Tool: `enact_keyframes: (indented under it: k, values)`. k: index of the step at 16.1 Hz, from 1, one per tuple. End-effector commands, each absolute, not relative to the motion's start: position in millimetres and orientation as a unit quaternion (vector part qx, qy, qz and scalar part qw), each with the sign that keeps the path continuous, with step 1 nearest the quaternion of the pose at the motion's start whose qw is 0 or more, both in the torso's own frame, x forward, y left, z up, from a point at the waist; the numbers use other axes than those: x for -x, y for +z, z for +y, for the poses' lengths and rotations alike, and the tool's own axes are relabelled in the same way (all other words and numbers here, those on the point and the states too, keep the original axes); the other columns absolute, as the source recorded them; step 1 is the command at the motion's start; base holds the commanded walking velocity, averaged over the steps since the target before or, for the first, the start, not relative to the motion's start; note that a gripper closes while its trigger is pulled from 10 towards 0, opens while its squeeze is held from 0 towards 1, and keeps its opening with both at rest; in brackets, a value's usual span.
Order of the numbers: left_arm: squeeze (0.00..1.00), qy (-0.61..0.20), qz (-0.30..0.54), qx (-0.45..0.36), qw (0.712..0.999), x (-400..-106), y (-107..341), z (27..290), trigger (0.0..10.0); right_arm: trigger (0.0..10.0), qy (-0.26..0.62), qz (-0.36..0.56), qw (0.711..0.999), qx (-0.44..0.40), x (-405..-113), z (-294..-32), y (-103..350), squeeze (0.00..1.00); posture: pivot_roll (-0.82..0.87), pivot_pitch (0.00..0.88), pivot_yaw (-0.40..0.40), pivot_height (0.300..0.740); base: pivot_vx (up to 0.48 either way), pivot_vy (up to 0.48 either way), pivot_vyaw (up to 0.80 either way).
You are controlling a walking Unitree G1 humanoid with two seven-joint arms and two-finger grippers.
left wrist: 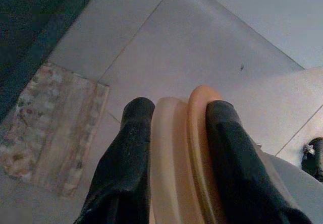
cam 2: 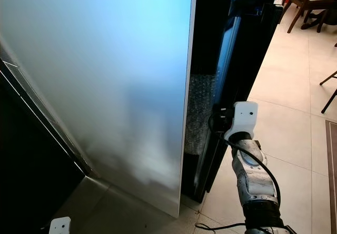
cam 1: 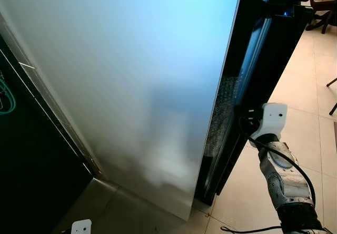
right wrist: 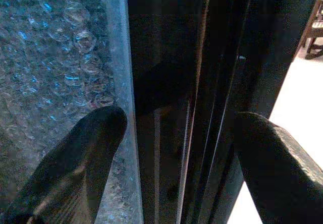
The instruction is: Restocking fridge
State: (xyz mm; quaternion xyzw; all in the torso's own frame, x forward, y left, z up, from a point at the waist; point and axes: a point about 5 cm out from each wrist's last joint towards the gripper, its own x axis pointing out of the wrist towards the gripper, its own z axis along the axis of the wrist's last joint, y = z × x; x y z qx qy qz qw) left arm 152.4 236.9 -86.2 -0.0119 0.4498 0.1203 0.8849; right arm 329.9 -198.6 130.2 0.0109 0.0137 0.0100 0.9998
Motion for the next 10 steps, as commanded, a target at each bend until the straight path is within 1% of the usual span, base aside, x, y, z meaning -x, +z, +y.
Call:
enact_keyframes:
  k: [1, 3, 6, 8, 9, 10]
  values:
    - [0.00, 0.103, 0.480, 0.022, 0.871, -137, -95, 226, 10.0, 10.0, -0.002, 0.006, 1.000, -0.011, -334, -204, 137, 0.00, -0.12, 0.012, 0.027, 0.740, 0.000, 0.000, 0.00]
    - [0.00, 0.104, 0.480, 0.021, 0.871, -137, -95, 226, 10.0, 10.0, -0.016, -0.001, 1.000, -0.007, -336, -211, 141, 0.00, -0.12, 0.012, 0.027, 0.740, 0.000, 0.000, 0.00]
    - [0.00, 0.104, 0.481, 0.021, 0.870, -136, -95, 226, 10.0, 10.0, -0.053, -0.003, 0.999, 0.001, -333, -230, 141, 0.00, -0.12, 0.018, 0.025, 0.740, 0.000, 0.000, 0.00]
    - [0.00, 0.103, 0.482, 0.021, 0.870, -136, -95, 226, 10.0, 10.0, -0.083, -0.002, 0.997, 0.002, -325, -244, 138, 0.00, -0.12, 0.021, 0.027, 0.740, 0.000, 0.000, 0.00]
    - [0.00, 0.102, 0.482, 0.020, 0.870, -137, -95, 227, 10.0, 10.0, -0.110, 0.004, 0.994, 0.005, -315, -255, 131, 0.00, -0.13, 0.029, 0.033, 0.740, 0.000, 0.000, 0.00]
    - [0.00, 0.102, 0.482, 0.019, 0.870, -137, -95, 227, 10.0, 10.0, -0.123, 0.008, 0.992, 0.005, -311, -260, 127, 0.00, -0.13, 0.031, 0.034, 0.740, 0.000, 0.000, 0.00]
